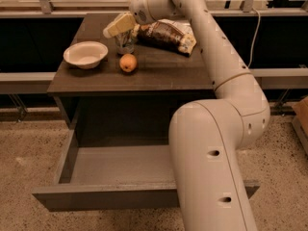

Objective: Pick 7up can from top drawer and place on counter

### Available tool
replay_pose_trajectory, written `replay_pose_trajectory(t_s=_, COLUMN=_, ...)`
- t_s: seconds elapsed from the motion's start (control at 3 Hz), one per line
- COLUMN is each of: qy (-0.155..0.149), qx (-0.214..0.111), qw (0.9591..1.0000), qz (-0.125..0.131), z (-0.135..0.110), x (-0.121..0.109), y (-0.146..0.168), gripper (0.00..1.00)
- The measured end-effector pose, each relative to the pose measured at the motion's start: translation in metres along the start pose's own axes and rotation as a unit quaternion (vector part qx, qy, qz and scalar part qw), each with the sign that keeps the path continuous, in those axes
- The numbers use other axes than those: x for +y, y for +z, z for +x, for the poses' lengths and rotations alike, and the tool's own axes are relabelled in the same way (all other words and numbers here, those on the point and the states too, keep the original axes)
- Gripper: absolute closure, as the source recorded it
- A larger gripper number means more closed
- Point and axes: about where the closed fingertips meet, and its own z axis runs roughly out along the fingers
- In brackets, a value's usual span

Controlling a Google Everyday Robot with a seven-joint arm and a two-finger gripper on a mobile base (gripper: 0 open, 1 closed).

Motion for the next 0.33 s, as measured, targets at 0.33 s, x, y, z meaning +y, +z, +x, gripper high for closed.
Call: replay_pose_trajectory(t_s=0.33, qy=-0.001, qx=0.000, qw=1.0000, qz=0.000, z=-0.0009, x=0.0006, y=0.0001, gripper=0.00)
